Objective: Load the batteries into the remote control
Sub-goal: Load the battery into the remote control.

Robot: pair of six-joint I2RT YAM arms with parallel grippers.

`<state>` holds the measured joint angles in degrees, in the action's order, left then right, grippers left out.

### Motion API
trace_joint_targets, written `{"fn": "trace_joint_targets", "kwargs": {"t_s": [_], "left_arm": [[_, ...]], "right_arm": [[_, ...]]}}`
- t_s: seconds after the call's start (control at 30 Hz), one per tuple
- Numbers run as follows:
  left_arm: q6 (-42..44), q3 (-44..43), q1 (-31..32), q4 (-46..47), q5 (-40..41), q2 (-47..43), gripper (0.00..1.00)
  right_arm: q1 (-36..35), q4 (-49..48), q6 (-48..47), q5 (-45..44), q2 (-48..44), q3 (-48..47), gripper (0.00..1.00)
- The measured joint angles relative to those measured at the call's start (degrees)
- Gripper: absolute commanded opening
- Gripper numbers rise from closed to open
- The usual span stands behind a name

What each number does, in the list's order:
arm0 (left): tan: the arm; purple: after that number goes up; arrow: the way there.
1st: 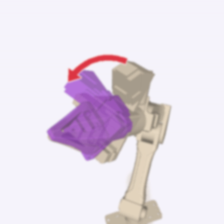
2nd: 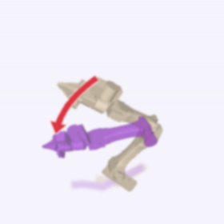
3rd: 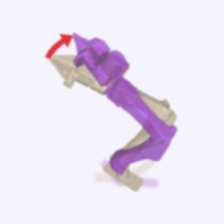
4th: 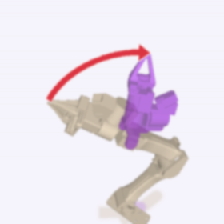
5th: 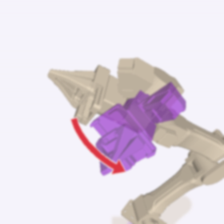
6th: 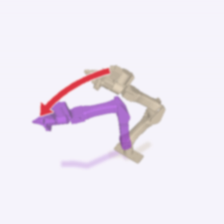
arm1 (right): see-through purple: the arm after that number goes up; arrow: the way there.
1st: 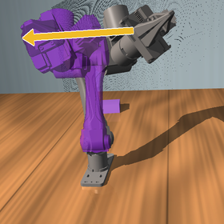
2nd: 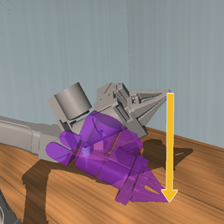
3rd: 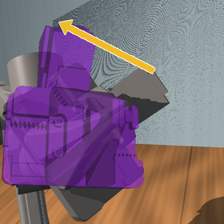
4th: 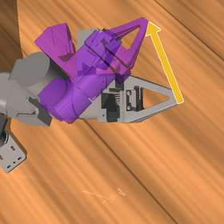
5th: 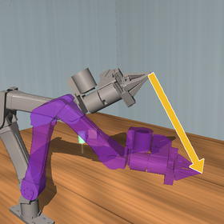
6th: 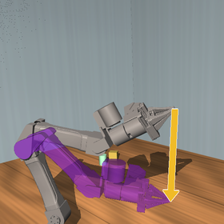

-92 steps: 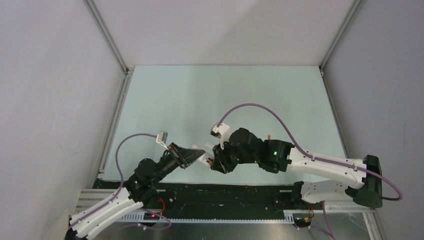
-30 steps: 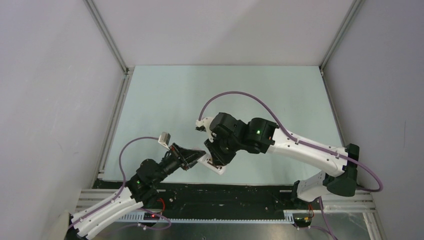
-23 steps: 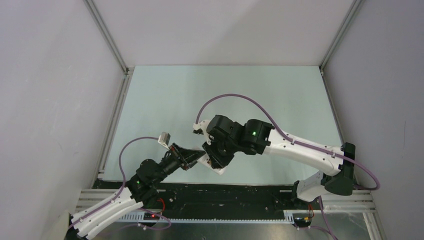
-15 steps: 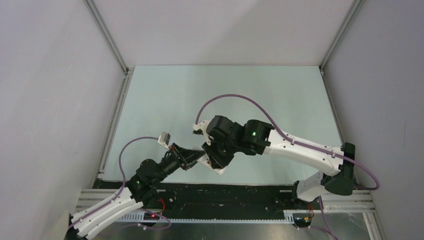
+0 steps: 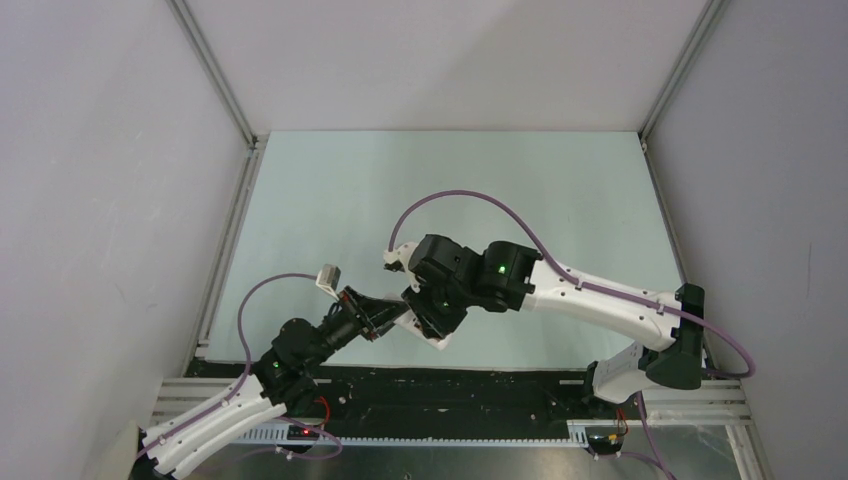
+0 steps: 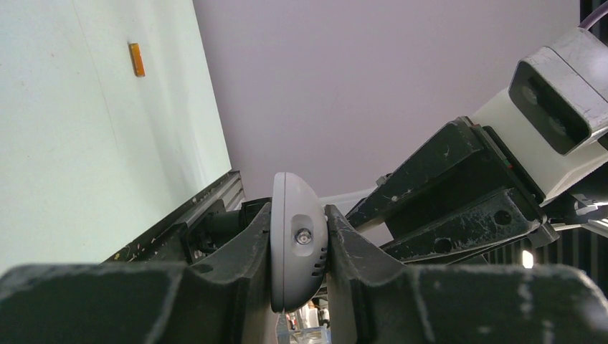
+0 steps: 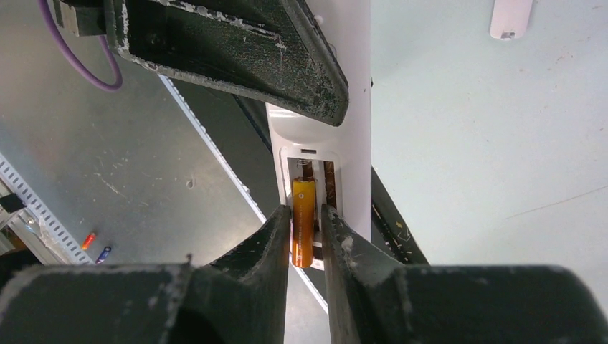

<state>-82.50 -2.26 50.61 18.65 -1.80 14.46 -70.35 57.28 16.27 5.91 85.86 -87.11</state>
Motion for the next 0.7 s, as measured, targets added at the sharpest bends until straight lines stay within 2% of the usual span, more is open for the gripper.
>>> {"fn": "trace_joint_targets", "kwargs": {"t_s": [0.13, 0.37, 0.53, 0.7], "left_arm": [[0.0, 0.0, 0.0, -0.2, 0.0, 0.0, 0.0], [0.0, 0.0, 0.0, -0.3, 0.1, 0.0, 0.0], [0.0, 0.0, 0.0, -0.4, 0.2, 0.1, 0.0], [0.0, 0.0, 0.0, -0.4, 0.5, 0.2, 0.0]], "right_arm": [[-0.1, 0.0, 0.0, -0.4, 0.1, 0.0, 0.29], [-0.3, -0.1, 0.0, -0.9, 0.1, 0.0, 0.36], [-0.5, -0.5, 0.0, -0.9, 0.1, 0.0, 0.45], [-0.8, -0.8, 0.0, -0.9, 0.1, 0.0, 0.48]]}}
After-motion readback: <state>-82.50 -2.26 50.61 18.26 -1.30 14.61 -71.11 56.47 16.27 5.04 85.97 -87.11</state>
